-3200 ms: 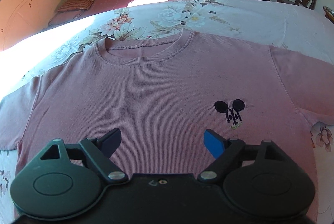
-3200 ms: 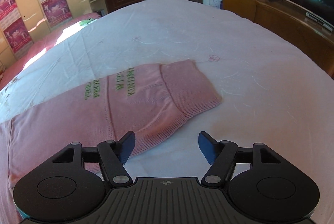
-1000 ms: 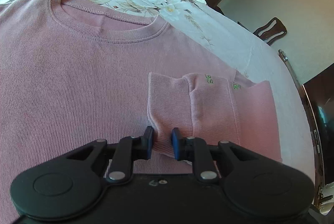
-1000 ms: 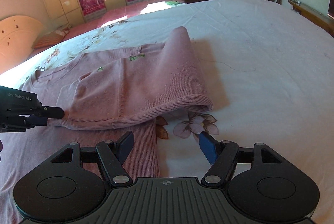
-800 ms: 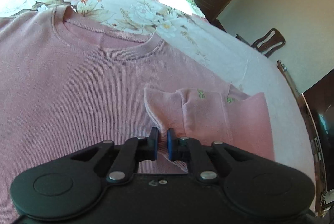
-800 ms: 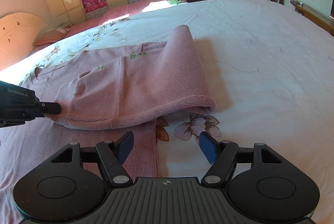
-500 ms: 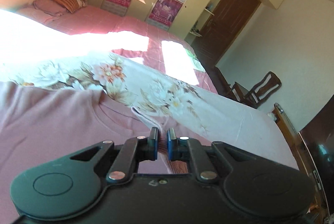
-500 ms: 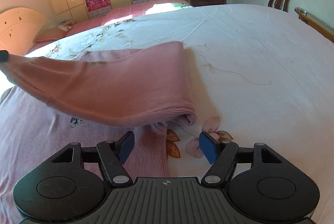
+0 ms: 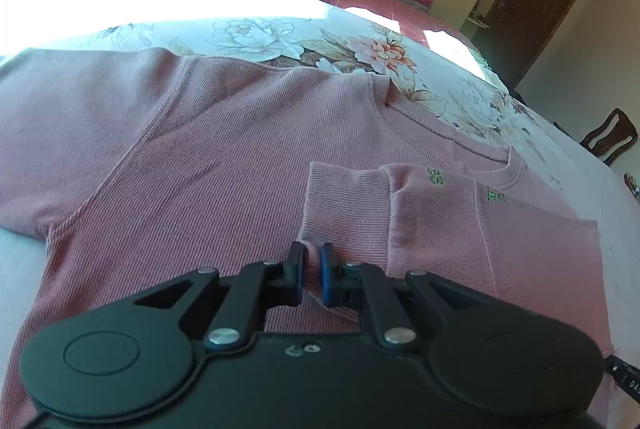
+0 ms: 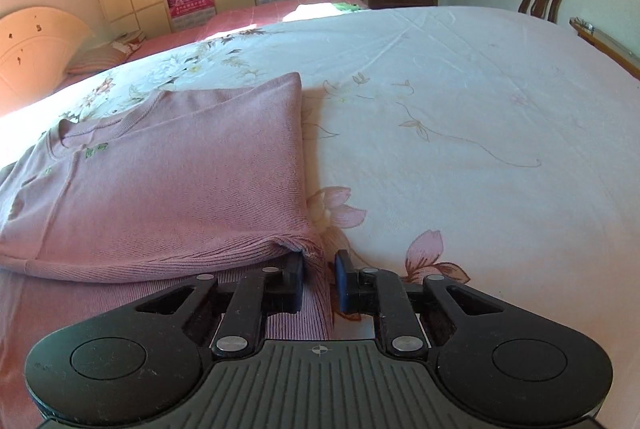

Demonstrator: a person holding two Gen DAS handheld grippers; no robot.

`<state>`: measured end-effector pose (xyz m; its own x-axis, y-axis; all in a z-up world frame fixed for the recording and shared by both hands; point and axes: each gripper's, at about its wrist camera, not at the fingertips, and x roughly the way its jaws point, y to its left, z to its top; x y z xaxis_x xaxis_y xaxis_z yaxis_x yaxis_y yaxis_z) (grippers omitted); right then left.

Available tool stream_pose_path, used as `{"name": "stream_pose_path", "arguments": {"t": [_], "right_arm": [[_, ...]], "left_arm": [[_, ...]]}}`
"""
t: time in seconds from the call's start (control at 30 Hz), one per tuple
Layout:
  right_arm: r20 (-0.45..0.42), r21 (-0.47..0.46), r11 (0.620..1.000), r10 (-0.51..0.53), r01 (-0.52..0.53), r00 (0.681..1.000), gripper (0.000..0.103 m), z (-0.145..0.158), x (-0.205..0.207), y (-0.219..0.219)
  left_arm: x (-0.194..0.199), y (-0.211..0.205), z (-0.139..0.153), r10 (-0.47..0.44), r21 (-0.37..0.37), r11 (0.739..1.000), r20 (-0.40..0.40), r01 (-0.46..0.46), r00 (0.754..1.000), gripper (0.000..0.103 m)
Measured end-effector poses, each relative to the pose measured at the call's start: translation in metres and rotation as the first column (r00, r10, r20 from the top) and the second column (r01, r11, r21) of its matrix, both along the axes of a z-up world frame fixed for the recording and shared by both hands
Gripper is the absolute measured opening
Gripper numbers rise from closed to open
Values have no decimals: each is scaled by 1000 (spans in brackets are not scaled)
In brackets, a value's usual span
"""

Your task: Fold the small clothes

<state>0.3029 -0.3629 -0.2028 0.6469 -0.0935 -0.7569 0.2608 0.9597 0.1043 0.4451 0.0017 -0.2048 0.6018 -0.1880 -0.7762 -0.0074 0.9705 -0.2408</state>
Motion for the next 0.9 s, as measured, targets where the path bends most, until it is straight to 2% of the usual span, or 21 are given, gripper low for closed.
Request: {"name": "stream_pose_path", "arguments": {"t": [0.07, 0.13, 0.2, 0.23, 0.3, 0.33, 0.43, 0.53, 0.6, 0.67, 0.73, 0.77, 0.8, 0.9], "right_arm": [[0, 14, 1000, 10, -10, 1000, 16, 6, -5, -1], [22, 54, 999, 1, -2, 1000, 25, 15, -16, -5], [85, 58, 998, -16, 11, 996, 58, 30, -25, -6], [108, 47, 999, -18, 13, 994, 63, 35, -25, -6], [149, 46, 999, -19, 12, 989, 65, 45, -12, -7], [142, 58, 998, -17, 9, 990, 65, 44, 0, -10], [116, 97, 995, -24, 13, 993, 64, 31, 45, -19], [90, 110, 994, -24, 14, 996, 57, 17, 89, -29], [70, 124, 992, -32, 23, 997, 42, 8, 115, -35], [52, 145, 989, -39, 31, 998, 33, 1, 134, -41], [50, 164, 986, -25, 16, 998, 33, -4, 149, -45], [47, 152, 988, -15, 7, 999, 27, -5, 154, -45], [40, 126, 992, -16, 11, 999, 14, -7, 156, -46], [49, 81, 997, -11, 7, 999, 11, -12, 154, -45]], "left_arm": [[-5, 3, 8, 2, 27, 1000, 8, -2, 1000, 21], [-14, 14, 22, 48, 19, 999, 46, -49, 998, 24], [-20, 19, 36, 54, 16, 998, 91, -56, 994, 28], [-20, 16, 42, 39, 18, 999, 103, -41, 994, 29], [-14, 4, 46, -13, 13, 1000, 106, 12, 994, 34], [-10, -4, 44, -32, 12, 999, 102, 31, 994, 34], [2, -30, 33, -87, 23, 996, 86, 85, 992, 34], [12, -44, 17, -104, 55, 993, 55, 101, 993, 34], [17, -45, 4, -93, 70, 993, 21, 91, 995, 34], [17, -43, 0, -83, 68, 994, 25, 81, 996, 34], [17, -44, 1, -86, 81, 993, 24, 84, 996, 34], [17, -45, 1, -86, 87, 993, 23, 84, 996, 34], [17, -45, 1, -82, 87, 993, 22, 80, 996, 34], [17, -49, 3, -74, 103, 992, 16, 72, 997, 35]]}}
